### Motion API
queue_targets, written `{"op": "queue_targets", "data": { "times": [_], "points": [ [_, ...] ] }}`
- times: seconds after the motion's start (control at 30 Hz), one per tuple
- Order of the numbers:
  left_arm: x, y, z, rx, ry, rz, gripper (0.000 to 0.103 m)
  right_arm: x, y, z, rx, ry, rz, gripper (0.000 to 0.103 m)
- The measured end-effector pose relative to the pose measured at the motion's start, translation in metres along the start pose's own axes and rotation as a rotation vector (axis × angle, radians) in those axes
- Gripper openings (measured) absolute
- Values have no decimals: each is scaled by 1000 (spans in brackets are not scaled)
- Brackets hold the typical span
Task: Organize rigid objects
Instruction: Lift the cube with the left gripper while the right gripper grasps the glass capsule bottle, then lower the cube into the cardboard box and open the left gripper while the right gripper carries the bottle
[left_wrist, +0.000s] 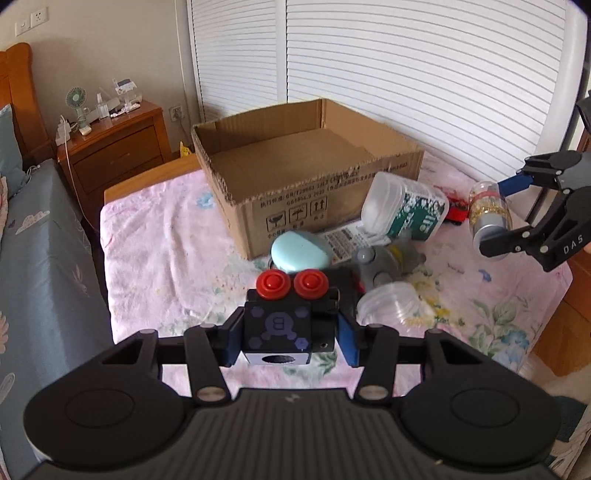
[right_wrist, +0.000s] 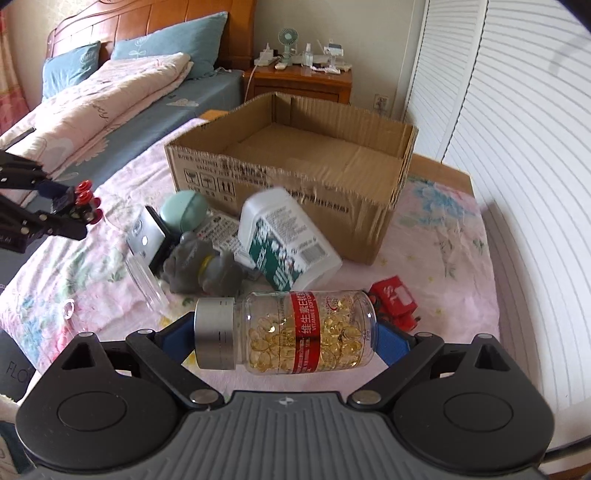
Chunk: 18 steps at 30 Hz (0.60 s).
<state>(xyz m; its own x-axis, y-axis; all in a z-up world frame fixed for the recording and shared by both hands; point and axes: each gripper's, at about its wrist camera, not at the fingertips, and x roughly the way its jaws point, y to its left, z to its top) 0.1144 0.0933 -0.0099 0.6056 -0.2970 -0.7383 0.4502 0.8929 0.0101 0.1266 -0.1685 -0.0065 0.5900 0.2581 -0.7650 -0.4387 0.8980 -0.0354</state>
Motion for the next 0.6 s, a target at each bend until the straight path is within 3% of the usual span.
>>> {"op": "queue_targets", "data": {
  "times": [0.27,0.6],
  "points": [
    [20,-2,82,56,-59,9,50,-14,-13,36,-19,-79,4,98],
    [100,19,174,15,-31,77,50,-5,-32,73,1,-114,-2,98]
  ]
}}
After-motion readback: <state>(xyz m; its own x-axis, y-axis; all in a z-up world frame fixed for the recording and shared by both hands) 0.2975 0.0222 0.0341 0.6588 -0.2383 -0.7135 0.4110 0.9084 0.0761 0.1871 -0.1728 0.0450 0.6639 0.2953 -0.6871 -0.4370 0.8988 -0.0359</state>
